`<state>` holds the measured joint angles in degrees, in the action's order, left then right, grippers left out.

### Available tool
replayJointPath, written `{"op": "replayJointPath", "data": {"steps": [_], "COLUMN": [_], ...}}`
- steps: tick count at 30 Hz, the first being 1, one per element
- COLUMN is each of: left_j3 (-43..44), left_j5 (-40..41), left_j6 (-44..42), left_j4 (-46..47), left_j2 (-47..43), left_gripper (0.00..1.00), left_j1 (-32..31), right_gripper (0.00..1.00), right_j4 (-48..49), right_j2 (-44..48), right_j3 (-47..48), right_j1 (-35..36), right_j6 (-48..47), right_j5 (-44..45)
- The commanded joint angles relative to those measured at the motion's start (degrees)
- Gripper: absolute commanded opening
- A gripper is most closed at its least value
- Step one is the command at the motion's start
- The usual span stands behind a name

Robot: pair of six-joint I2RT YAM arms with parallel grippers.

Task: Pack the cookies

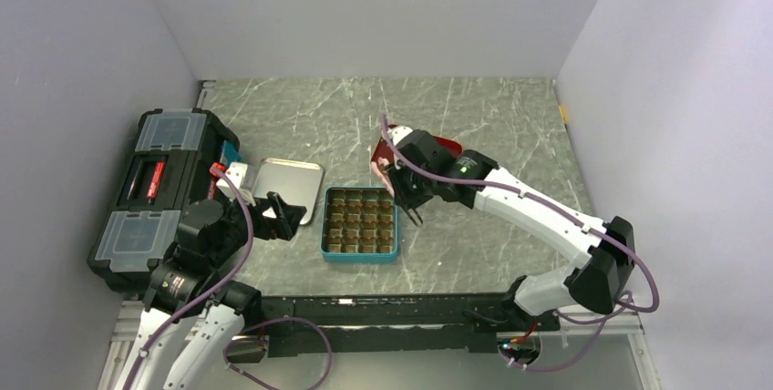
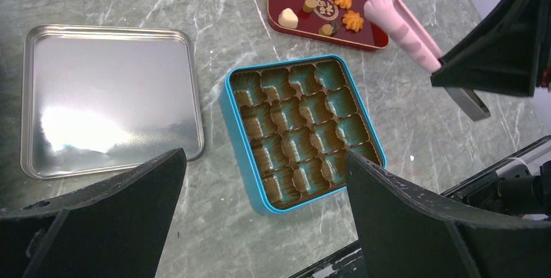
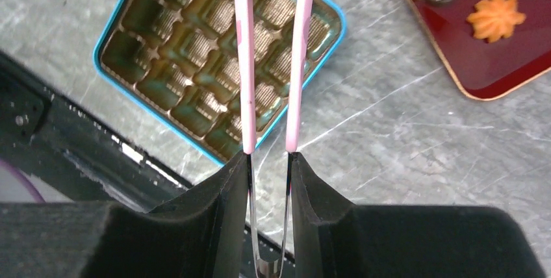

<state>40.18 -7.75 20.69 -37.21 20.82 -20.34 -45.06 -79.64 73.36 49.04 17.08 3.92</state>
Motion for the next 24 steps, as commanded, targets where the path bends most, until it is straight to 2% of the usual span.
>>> {"op": "replayJointPath", "data": {"steps": [1,11,24], "left_j3": [1.12,1.0,1.1], "left_j5": [-0.9,-1.22,-1.24], "left_j6": [0.14,0.07,0.07], "left_j4": [1.26,1.44,1.37], "left_j2": [0.17,0.18,0.3], "left_gripper": [0.99,0.99,0.99], "left_j1": [0.32,0.3,0.32], "right_gripper": [0.16,0.16,0.15], "right_j4": [-2.88,-3.67,0.38], "right_j2": [1.74,-0.37,-4.38], "right_j3": [-0.54,-3.6,-4.51], "right_j1": [4.45,14.59,17.69], "right_j6": [-0.54,1.96,3.66], "right_j5": [0.39,0.97,0.21]}}
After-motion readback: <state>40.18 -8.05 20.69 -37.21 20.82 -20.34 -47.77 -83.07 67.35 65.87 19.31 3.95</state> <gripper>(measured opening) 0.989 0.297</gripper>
